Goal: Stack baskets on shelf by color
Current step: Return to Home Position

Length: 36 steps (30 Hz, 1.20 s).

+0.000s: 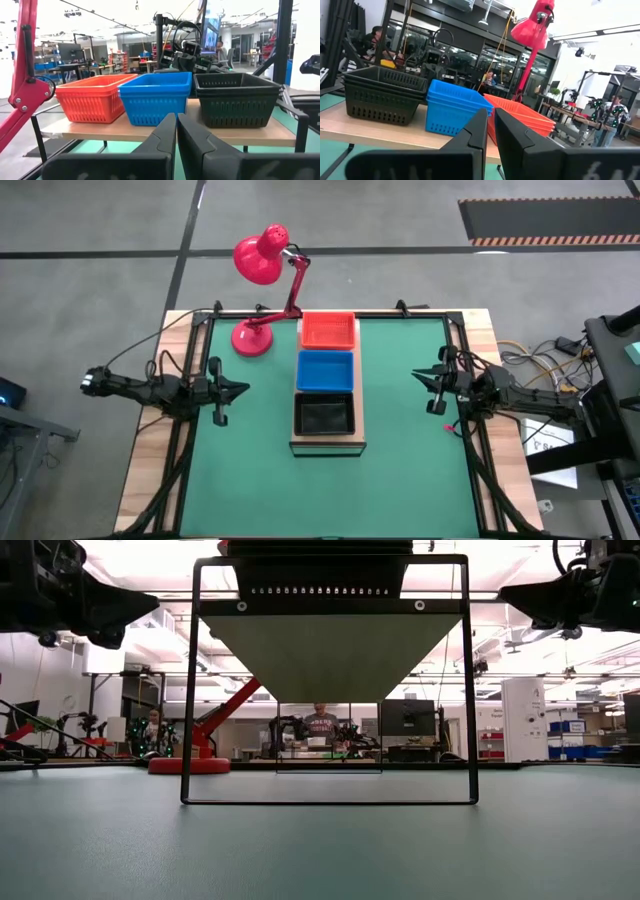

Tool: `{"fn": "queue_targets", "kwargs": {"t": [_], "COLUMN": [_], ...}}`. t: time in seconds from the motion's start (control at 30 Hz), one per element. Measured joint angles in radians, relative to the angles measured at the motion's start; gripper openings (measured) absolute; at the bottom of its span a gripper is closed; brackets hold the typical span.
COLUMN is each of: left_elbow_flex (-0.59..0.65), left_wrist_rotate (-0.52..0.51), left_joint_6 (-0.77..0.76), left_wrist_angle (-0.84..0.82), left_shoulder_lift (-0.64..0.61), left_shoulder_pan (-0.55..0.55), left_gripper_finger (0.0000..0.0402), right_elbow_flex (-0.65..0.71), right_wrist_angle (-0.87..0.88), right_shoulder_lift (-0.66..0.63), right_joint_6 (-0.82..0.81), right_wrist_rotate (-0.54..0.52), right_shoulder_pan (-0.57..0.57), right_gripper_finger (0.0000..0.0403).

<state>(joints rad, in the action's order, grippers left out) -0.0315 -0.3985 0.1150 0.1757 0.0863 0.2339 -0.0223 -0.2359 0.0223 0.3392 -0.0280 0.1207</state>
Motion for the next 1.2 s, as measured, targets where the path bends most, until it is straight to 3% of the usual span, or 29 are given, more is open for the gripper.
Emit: {"fn": "queue_targets", "kwargs": {"t": [1.2], "left_elbow_flex": [-0.001], "left_wrist_rotate": [0.000], "left_joint_6": [0.001], "left_wrist_angle": [-0.001], "left_shoulder_lift": [0.043], "left_shoulder_pan": [0.000], "left_gripper_finger": [0.0000], "right_elbow_flex": [-0.001], "right_wrist_angle": [0.000], "right_shoulder_lift": [0.000], "right_joint_6": [0.001], "right_wrist_rotate": [0.001], "right_shoulder_pan": [0.000], "right_gripper_finger": [0.0027]}}
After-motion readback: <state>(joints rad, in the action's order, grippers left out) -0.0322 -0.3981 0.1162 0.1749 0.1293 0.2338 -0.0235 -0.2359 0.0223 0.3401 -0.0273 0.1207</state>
